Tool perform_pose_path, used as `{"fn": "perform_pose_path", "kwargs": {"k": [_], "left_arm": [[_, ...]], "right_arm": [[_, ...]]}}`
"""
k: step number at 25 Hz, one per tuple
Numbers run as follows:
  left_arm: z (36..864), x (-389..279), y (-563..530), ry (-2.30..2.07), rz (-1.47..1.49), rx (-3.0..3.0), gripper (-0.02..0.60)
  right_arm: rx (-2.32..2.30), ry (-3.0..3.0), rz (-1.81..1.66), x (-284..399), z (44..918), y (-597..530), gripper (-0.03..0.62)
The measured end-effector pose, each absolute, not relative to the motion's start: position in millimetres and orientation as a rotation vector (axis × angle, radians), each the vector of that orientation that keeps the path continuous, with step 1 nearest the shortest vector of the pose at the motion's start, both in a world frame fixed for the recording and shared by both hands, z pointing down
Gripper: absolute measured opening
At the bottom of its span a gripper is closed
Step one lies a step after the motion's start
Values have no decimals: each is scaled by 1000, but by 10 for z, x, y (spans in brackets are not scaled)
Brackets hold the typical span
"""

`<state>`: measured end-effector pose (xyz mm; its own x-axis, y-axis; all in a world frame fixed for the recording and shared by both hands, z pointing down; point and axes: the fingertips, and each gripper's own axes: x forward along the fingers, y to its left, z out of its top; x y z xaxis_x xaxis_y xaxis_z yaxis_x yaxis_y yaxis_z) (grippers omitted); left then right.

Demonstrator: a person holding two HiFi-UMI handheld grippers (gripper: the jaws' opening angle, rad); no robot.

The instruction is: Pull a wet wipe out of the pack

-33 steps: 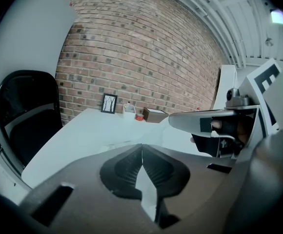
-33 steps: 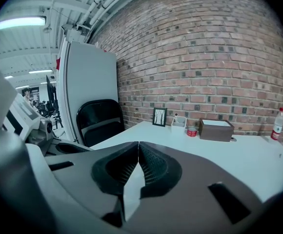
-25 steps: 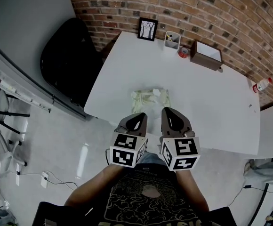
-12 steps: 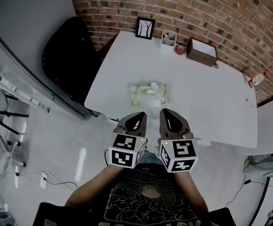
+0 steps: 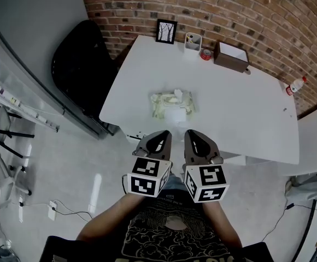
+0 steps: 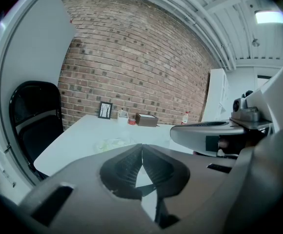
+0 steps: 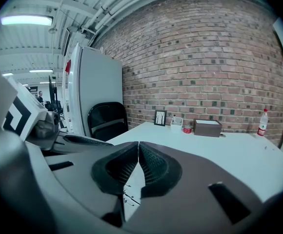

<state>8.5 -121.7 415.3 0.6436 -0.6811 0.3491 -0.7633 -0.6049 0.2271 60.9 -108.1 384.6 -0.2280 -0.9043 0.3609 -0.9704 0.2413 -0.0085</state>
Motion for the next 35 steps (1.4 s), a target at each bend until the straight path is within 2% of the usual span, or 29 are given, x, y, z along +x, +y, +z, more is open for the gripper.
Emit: {"fn": "perform_pose_path", "kwargs": {"k": [35], "left_arm": [[4146, -152, -628, -1145, 344, 2530, 12]], "right_arm": [[1710, -2236, 309, 321, 3888, -491, 18]]}}
